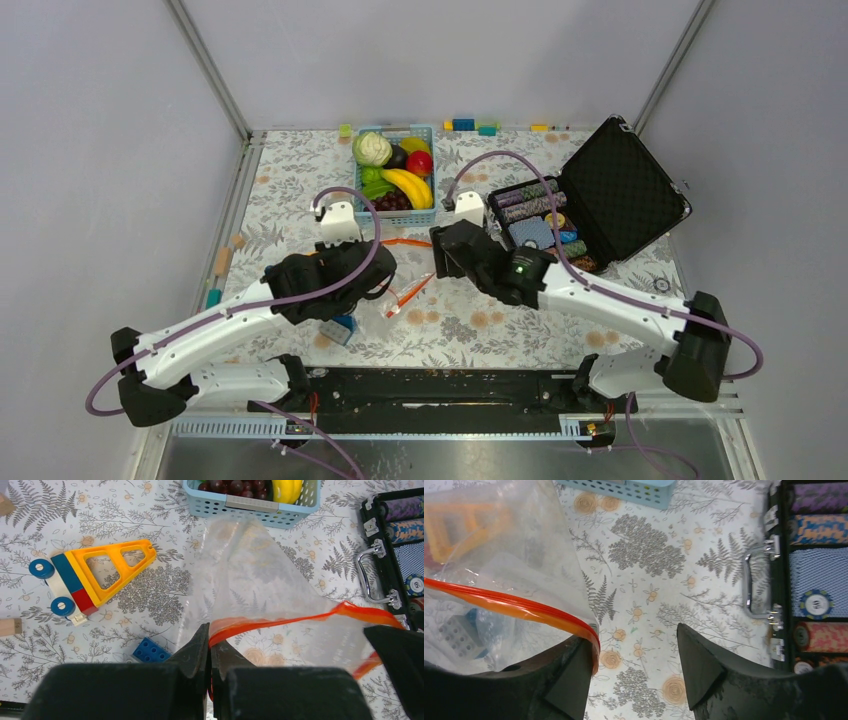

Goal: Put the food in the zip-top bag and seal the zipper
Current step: Open the zipper of the food storage bag at the center of the board, then pick up the fake vegetable from the bin.

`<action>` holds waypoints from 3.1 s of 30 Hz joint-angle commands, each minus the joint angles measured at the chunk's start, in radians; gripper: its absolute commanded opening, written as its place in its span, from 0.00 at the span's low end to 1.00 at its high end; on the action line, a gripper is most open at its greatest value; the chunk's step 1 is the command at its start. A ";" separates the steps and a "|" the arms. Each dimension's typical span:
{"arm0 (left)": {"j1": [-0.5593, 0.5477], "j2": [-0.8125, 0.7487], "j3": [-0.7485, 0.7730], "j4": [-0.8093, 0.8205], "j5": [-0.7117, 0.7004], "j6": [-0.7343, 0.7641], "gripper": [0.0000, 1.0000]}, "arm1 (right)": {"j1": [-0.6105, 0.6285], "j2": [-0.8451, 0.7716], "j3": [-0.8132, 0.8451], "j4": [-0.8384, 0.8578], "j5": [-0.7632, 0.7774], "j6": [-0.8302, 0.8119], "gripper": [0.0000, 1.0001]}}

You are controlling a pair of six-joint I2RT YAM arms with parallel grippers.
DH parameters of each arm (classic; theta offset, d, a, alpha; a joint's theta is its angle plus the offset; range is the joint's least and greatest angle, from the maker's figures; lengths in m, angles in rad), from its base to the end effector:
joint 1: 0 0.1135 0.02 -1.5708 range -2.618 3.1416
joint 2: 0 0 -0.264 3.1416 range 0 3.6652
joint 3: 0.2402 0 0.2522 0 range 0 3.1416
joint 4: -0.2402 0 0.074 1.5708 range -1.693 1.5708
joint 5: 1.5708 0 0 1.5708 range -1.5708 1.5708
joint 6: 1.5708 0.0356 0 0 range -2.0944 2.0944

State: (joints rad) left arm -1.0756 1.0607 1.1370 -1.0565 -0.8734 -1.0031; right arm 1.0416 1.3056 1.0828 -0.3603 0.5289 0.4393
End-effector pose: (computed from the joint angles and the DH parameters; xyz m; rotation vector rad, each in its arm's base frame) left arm 0.1118 -0.1496 0.3419 -0.2232 2.1222 -0.0543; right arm 0.1621 0.2416 0.3150 -0.3245 2.0581 0.3366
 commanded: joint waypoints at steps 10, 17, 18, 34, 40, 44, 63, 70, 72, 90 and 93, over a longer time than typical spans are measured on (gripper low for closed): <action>0.174 -0.082 -0.014 -0.009 -0.128 0.021 0.00 | -0.006 0.162 -0.015 0.061 -0.189 0.090 0.57; 0.338 -0.082 -0.035 0.114 0.008 0.195 0.00 | -0.006 0.136 -0.019 0.072 -0.145 0.026 0.57; 0.338 -0.078 -0.037 0.128 0.042 0.218 0.00 | -0.006 0.140 -0.004 0.078 -0.148 0.011 0.58; 0.593 0.073 0.054 0.103 0.237 0.177 0.00 | -0.035 0.175 0.356 0.141 -0.357 -0.196 1.00; 0.734 0.073 0.159 0.168 0.286 0.260 0.00 | -0.181 0.273 0.457 0.149 -0.394 -0.081 1.00; 0.784 0.089 0.230 0.185 0.267 0.266 0.00 | -0.257 0.426 0.591 0.178 -0.318 -0.042 1.00; 0.846 0.143 0.165 0.211 0.221 0.242 0.00 | -0.323 1.261 1.457 0.287 -0.124 0.124 1.00; 0.849 0.139 0.135 0.251 0.254 0.255 0.00 | -0.329 1.396 1.558 0.317 -0.108 0.132 1.00; 0.849 0.142 0.131 0.255 0.258 0.258 0.00 | -0.331 1.408 1.522 0.348 -0.120 0.161 1.00; 0.849 0.115 0.116 0.279 0.389 0.284 0.00 | -0.358 1.260 1.323 0.530 -0.289 0.186 0.03; 0.849 0.101 0.115 0.272 0.453 0.276 0.00 | -0.360 1.132 1.205 0.587 -0.337 0.110 0.00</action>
State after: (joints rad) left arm -0.2317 1.2041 1.2552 -0.8112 -0.5186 -0.7319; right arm 0.6815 2.6526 2.3867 0.1452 0.2592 0.6437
